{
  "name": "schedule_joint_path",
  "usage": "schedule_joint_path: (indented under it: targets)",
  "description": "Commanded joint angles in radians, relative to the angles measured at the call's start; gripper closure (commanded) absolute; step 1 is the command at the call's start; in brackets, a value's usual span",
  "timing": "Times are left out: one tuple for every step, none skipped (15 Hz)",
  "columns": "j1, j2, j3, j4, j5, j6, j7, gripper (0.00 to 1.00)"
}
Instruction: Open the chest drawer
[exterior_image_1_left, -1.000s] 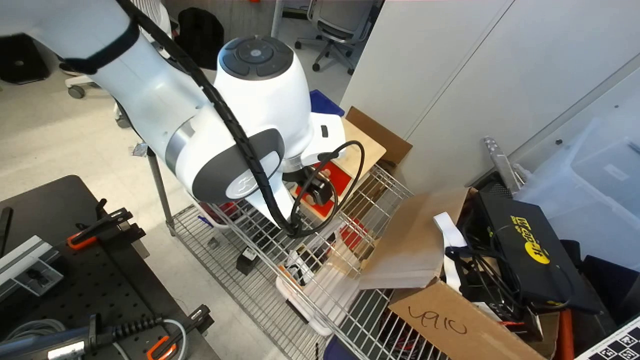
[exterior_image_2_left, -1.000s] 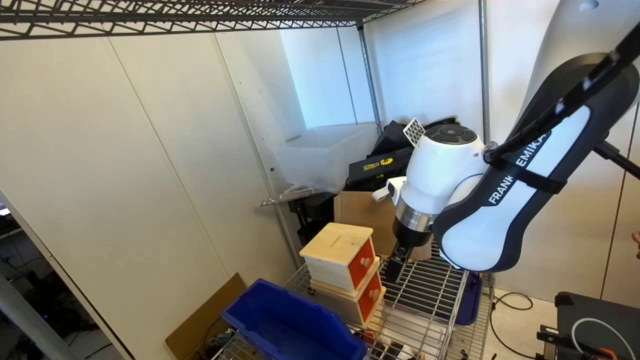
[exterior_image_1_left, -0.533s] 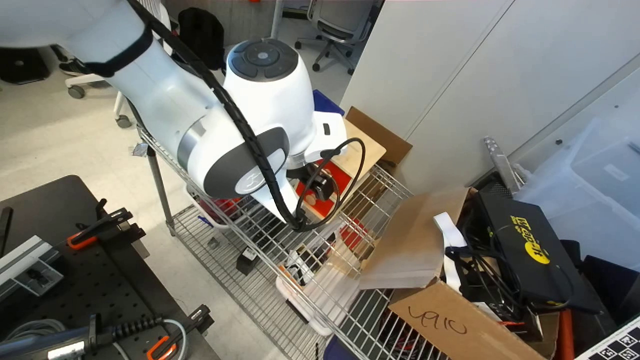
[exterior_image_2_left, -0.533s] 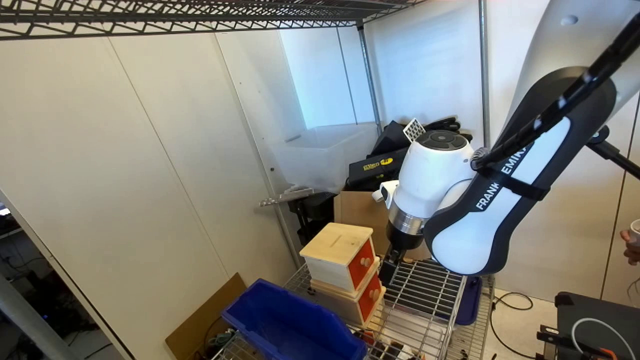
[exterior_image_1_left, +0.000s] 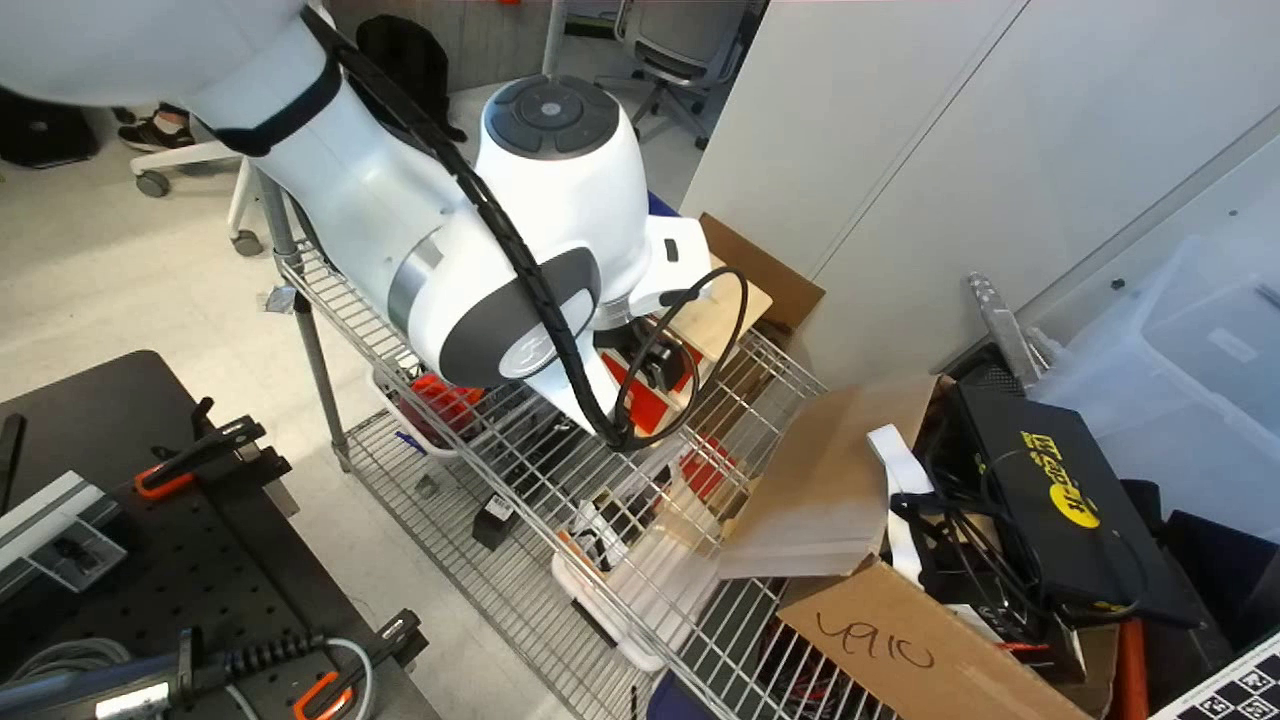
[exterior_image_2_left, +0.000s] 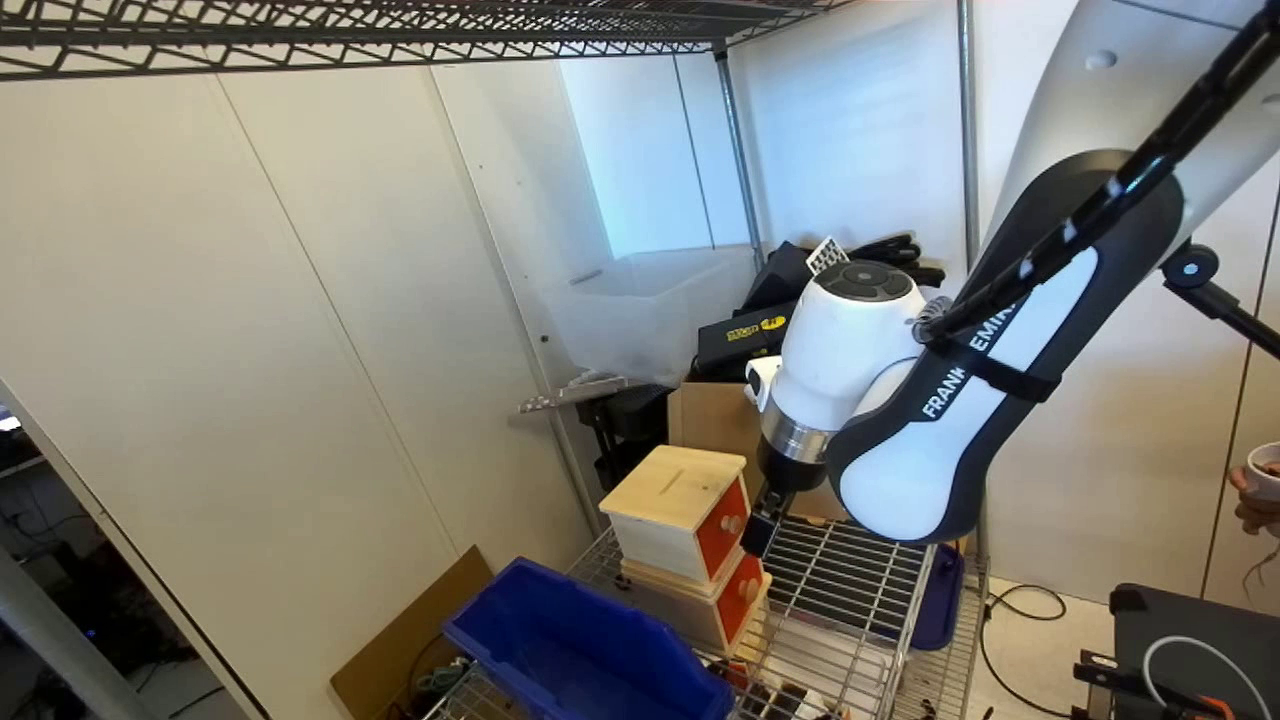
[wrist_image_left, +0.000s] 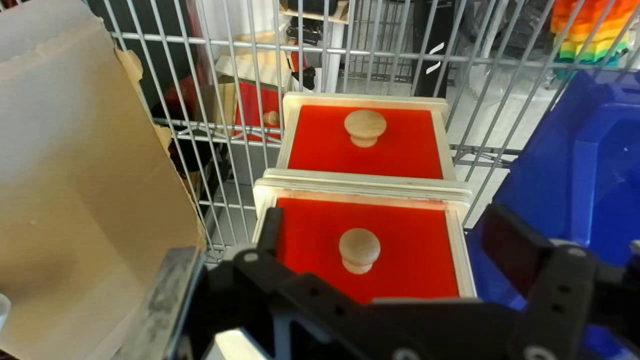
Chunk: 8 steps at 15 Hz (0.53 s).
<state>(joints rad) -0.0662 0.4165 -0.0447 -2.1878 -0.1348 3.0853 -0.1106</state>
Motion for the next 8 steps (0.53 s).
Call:
schedule_joint_path:
  targets:
    - [0.019, 0.035, -0.025, 0.044, -0.013, 0.009, -0.009, 0.00]
    - [0.020, 0.040, -0.026, 0.049, -0.014, 0.009, -0.010, 0.00]
    - [0.021, 0.044, -0.028, 0.054, -0.014, 0.010, -0.009, 0.00]
    - [0.024, 0.047, -0.032, 0.058, -0.015, 0.011, -0.008, 0.00]
    - [0.028, 0.052, -0.037, 0.065, -0.016, 0.009, -0.005, 0.00]
    - [0.032, 0.057, -0.041, 0.071, -0.017, 0.008, -0.003, 0.00]
    - [0.035, 0.061, -0.044, 0.076, -0.017, 0.007, -0.001, 0.00]
    - [0.037, 0.064, -0.046, 0.079, -0.016, 0.007, 0.000, 0.00]
